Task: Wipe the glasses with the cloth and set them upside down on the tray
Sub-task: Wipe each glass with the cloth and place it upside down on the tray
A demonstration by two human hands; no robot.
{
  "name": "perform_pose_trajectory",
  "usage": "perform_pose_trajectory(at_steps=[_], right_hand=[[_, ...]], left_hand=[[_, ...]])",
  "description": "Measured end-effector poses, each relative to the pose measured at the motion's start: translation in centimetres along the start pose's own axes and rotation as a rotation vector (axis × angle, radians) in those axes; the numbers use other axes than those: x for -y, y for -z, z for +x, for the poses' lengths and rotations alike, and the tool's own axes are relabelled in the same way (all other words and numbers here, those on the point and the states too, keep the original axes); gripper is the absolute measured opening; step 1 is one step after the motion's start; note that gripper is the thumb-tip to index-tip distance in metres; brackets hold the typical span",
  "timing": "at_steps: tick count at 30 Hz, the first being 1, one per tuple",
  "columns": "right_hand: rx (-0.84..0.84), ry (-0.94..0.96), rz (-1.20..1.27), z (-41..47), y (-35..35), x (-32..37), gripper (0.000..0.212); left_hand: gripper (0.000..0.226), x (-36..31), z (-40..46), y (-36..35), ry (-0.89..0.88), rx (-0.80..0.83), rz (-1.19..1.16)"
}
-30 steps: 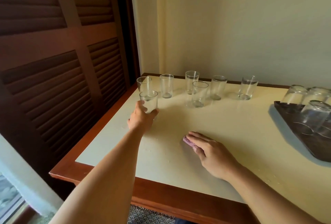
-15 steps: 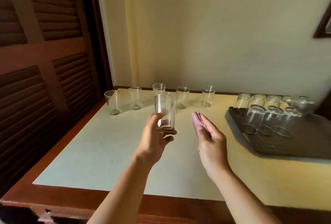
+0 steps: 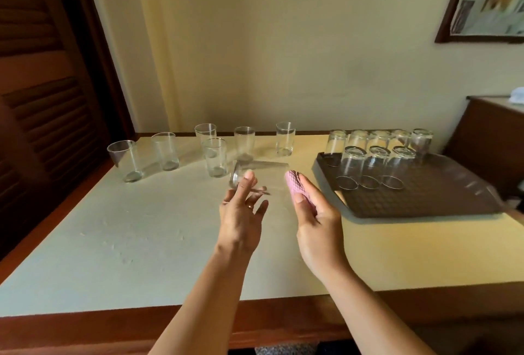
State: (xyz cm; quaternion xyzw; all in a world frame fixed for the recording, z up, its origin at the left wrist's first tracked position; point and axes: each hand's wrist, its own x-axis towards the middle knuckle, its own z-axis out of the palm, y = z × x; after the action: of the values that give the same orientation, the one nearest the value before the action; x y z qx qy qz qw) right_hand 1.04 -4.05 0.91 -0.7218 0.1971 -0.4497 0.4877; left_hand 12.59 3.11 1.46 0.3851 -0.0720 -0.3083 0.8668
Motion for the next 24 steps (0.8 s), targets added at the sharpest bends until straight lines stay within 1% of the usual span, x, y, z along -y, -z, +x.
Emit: perform_pose_trajectory(at_steps=[1,2,4,6,8,10,12,14,15,16,17,18,19,20,21,23,24], right_hand=[[-0.008,-0.006,0.015,-0.2,0.0,-0.2,0.037],[-0.031,-0.003,0.023,-0.4,0.1,-0.4,0.037],[-0.085,0.043,-0.001,-0.2,0.4,-0.5,0.038],[-0.07,0.155,-0.088,0.1,0.6,-0.5,0.039],[-0.032,0.24,-0.162,0.3,0.6,-0.7,0.041],[0.003,0.256,-0.189,0.4,0.5,-0.9,0.042],[0.029,0.254,-0.186,0.6,0.4,-1.0,0.042],[0.008,0.203,-0.165,1.3,0.9,-0.9,0.042],[-0.01,0.17,-0.154,1.8,1.3,-0.8,0.042],[-0.027,0.149,-0.141,2.0,1.6,-0.7,0.043],[-0.037,0.146,-0.12,2.1,1.8,-0.6,0.043],[-0.036,0.158,-0.094,1.8,1.7,-0.5,0.043],[-0.023,0.175,-0.063,1.2,1.4,-0.4,0.043],[-0.009,0.194,-0.037,0.3,0.8,-0.4,0.043],[-0.009,0.22,-0.029,-0.4,0.3,-0.6,0.044],[-0.037,0.26,-0.018,-0.6,0.0,-0.8,0.045],[-0.048,0.229,0.025,0.2,0.2,-0.7,0.047]], left_hand=[[0.019,0.1,0.0,-0.4,0.021,-0.01,-0.047],[0.023,0.2,0.2,-0.6,0.038,-0.022,-0.077],[0.038,0.4,0.4,-0.8,0.069,-0.046,-0.094],[0.053,0.7,0.3,-0.9,0.106,-0.021,-0.037],[0.063,1.2,-0.4,-1.5,0.154,0.041,0.072],[0.062,1.6,-1.1,-2.1,0.155,0.128,0.196],[0.048,2.0,-1.4,-2.3,0.141,0.221,0.337],[0.035,2.1,-1.4,-2.0,0.147,0.319,0.433],[0.038,2.2,-1.4,-1.9,0.123,0.35,0.441],[0.051,2.3,-1.4,-1.7,0.071,0.343,0.439],[0.065,2.3,-1.4,-1.7,0.005,0.308,0.449],[0.073,2.3,-1.3,-1.9,-0.07,0.248,0.476],[0.075,2.4,-1.2,-2.2,-0.136,0.192,0.493],[0.075,2.4,-1.2,-2.4,-0.158,0.167,0.483],[0.074,2.4,-1.2,-2.6,-0.143,0.167,0.453],[0.066,2.3,-1.7,-2.9,-0.089,0.242,0.372],[0.063,2.3,-2.0,-2.9,-0.061,0.294,0.348]])
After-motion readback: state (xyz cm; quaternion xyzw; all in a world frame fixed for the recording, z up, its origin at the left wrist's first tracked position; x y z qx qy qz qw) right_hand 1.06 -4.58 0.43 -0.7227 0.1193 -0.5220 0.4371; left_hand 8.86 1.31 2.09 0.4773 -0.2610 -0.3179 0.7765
